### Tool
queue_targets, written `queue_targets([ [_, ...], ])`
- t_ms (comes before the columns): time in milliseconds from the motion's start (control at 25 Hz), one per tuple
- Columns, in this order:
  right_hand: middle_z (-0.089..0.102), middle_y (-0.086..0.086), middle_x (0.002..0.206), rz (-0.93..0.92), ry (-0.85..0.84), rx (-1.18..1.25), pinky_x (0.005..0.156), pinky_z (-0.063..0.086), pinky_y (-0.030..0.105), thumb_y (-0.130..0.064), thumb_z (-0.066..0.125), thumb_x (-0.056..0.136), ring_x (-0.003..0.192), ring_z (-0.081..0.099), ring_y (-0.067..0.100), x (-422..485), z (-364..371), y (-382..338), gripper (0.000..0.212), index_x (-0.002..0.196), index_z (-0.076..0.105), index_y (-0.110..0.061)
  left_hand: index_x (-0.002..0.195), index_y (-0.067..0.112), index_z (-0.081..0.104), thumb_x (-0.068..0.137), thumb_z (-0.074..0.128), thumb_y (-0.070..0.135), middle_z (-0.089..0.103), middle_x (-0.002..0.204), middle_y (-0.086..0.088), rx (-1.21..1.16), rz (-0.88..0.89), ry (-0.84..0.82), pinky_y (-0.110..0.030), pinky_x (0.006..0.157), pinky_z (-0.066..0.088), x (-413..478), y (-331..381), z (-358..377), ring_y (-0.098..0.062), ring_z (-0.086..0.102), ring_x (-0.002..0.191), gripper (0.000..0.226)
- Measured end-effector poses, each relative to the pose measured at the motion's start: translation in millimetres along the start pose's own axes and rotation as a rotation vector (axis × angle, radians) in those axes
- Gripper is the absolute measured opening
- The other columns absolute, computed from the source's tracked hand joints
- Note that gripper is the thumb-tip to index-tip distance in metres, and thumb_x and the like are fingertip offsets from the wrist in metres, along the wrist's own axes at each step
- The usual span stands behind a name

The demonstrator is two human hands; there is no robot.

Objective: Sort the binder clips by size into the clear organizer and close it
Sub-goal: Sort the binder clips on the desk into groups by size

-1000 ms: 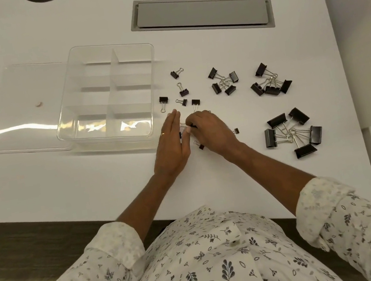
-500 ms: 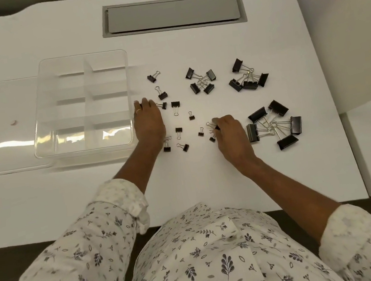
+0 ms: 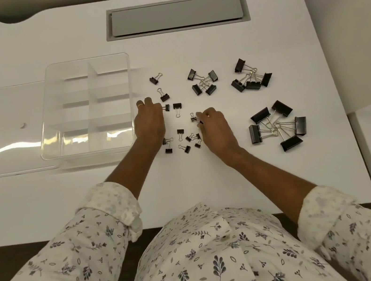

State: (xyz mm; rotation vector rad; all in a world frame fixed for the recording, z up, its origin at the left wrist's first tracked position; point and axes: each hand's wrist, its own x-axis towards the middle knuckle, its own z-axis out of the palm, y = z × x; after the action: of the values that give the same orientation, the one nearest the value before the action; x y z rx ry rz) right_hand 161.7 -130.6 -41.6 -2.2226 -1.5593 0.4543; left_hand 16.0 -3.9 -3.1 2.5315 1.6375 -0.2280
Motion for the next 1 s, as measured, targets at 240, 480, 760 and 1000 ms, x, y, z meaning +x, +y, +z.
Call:
queue_targets([
  [240, 0.057, 0.011, 0.117, -0.220, -0.096, -0.066, 0.074, 0.055, 0.043, 0.006, 0.060, 0.091, 0.100, 0.053, 0.029, -5.1, 13.1, -12.7, 0.041, 0.128, 0.062, -0.010, 0.104, 0.011, 0.076, 0.095, 0.067, 0.005, 0.058, 0.116, -0.012, -0.308, 0.028, 0.057, -0.041, 0.079, 0.054, 14.9, 3.9, -9.9, -0.029, 0.057, 0.115, 0.014],
  [480, 0.060, 0.013, 0.122, -0.029, 0.006, 0.044, 0.092, 0.045, 0.037, -0.009, 0.055, 0.100, 0.108, 0.054, 0.032, -19.7, -14.8, 24.0, 0.032, 0.132, 0.061, -0.008, 0.112, 0.011, 0.076, 0.097, 0.065, 0.014, 0.060, 0.117, -0.012, -0.529, 0.144, 0.062, -0.026, 0.084, 0.047, 14.9, 41.6, -5.2, -0.024, 0.066, 0.100, 0.019],
  [760, 0.065, 0.013, 0.114, 0.143, 0.024, 0.008, 0.092, 0.046, 0.039, -0.009, 0.060, 0.097, 0.106, 0.059, 0.031, -0.4, -51.5, 75.7, 0.026, 0.122, 0.064, -0.008, 0.098, 0.008, 0.076, 0.088, 0.065, 0.008, 0.062, 0.101, -0.005, -0.692, 0.154, -0.094, -0.023, 0.076, 0.045, 0.2, 94.9, 16.0, -0.012, 0.058, 0.082, 0.015],
  [1000, 0.072, 0.003, 0.107, 0.087, 0.022, -0.098, 0.086, 0.047, 0.041, -0.022, 0.067, 0.094, 0.098, 0.063, 0.027, 8.3, -52.9, 68.5, 0.021, 0.114, 0.069, -0.016, 0.116, 0.008, 0.071, 0.089, 0.072, 0.024, 0.061, 0.113, -0.009, -0.484, 0.283, -0.127, -0.047, 0.086, 0.055, -9.5, 98.2, 28.1, -0.026, 0.058, 0.107, 0.031],
])
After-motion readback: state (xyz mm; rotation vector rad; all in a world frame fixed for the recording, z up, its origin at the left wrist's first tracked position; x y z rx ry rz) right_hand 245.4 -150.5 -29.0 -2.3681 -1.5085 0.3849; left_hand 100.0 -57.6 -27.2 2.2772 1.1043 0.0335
